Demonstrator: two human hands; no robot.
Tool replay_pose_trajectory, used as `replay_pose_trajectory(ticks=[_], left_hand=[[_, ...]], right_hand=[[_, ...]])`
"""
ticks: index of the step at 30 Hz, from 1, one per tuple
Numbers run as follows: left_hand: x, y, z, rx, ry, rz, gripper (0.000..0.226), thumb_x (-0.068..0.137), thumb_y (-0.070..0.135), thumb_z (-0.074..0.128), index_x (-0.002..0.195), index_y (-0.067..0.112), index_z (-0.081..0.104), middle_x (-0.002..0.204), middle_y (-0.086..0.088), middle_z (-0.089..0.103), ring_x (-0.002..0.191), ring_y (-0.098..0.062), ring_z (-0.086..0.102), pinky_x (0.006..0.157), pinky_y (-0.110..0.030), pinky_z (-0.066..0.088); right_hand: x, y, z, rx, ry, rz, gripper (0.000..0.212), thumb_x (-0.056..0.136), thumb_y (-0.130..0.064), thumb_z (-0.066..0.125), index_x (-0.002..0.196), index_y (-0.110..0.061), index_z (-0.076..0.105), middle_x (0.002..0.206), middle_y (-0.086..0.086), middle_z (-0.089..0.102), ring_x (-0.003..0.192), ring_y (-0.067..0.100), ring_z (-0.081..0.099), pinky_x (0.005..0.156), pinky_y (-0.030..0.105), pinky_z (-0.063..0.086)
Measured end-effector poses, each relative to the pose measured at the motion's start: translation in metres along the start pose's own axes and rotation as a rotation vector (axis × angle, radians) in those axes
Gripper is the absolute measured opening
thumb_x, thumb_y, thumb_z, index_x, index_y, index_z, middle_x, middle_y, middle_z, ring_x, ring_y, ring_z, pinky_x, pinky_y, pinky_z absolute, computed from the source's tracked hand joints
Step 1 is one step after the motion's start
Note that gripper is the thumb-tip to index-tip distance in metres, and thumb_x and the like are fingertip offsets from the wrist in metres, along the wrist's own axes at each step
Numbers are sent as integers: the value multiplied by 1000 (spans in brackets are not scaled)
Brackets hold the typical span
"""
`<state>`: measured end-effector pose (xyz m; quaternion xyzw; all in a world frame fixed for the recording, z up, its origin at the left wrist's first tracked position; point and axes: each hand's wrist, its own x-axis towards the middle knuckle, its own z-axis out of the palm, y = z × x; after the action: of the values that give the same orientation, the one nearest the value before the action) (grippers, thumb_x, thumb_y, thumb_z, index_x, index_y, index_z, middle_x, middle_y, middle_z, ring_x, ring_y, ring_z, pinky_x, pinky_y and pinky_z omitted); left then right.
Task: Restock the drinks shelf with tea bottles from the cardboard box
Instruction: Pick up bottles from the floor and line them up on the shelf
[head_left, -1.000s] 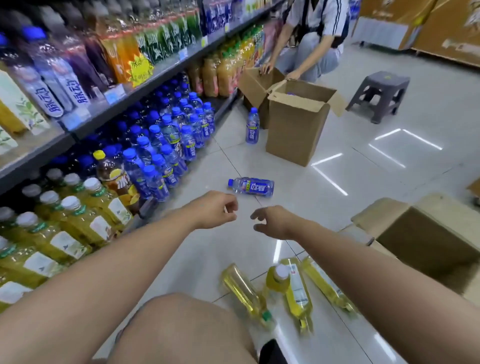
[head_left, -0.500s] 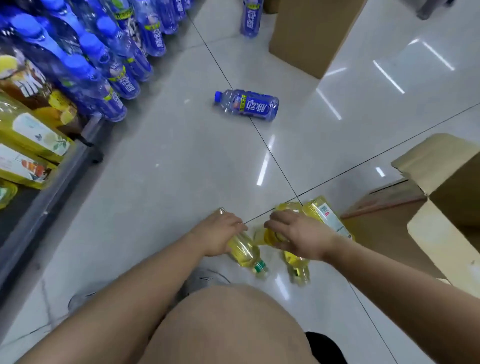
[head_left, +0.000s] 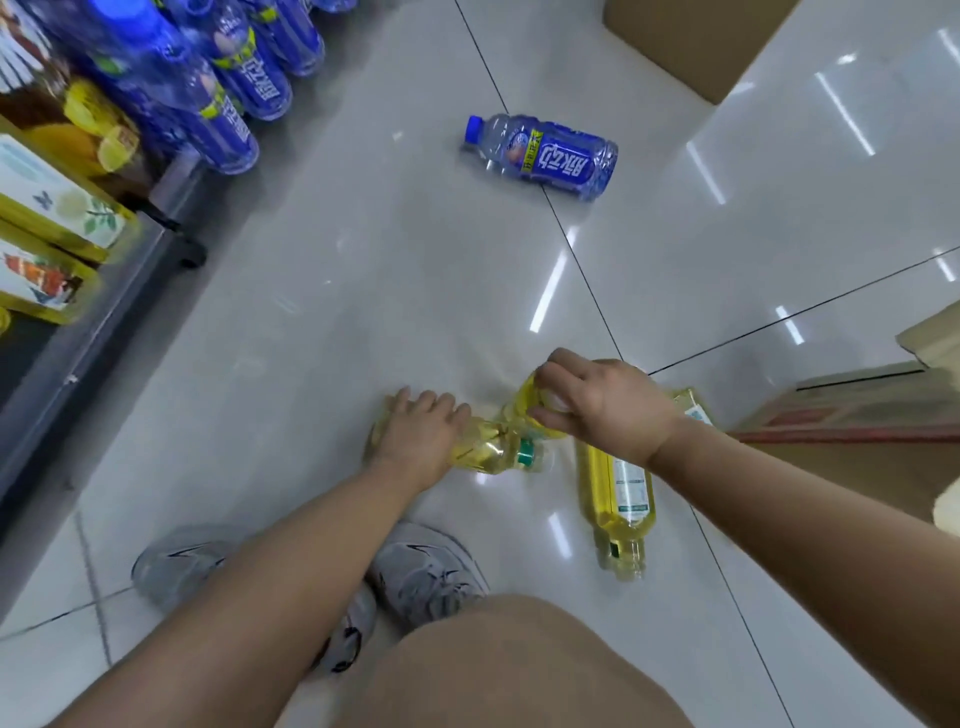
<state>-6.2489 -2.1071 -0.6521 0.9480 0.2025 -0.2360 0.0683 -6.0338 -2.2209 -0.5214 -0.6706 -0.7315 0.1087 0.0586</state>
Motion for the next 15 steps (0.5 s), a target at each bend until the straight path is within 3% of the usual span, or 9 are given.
replay_pose_trajectory(ticks=[4, 8, 12, 15], left_hand=[[-10, -41, -6, -86, -64, -258, 74, 80, 35, 70, 142, 22, 34, 133, -5, 44, 123, -28, 46, 102, -46, 38], [-21, -76, -9, -211, -174, -511, 73, 83, 35, 69, 142, 18, 30, 134, -9, 42, 122, -31, 47, 93, -46, 44], [-24, -94, -6, -389, -223, -691, 89, 84, 38, 69, 151, 17, 15, 141, -13, 38, 127, -34, 45, 96, -49, 44], [-7, -94, -14, -481, -116, -621, 95, 83, 47, 70, 154, 19, 13, 142, -11, 38, 129, -34, 43, 96, -46, 44]], right_hand=[[37, 10, -7, 106, 30, 130, 31, 89, -37, 68, 111, -16, 61, 104, 3, 60, 71, 34, 63, 60, 38, 53], [65, 6, -11, 256, 89, 269, 41, 85, -38, 72, 120, -19, 59, 116, -3, 62, 92, 25, 63, 78, 30, 49], [72, -6, -3, 463, 157, 480, 47, 81, -44, 75, 121, -27, 57, 107, -13, 60, 89, 12, 56, 77, 22, 40], [72, -10, 3, 523, 191, 588, 40, 78, -48, 74, 110, -30, 56, 94, -16, 59, 82, 11, 55, 73, 23, 41]])
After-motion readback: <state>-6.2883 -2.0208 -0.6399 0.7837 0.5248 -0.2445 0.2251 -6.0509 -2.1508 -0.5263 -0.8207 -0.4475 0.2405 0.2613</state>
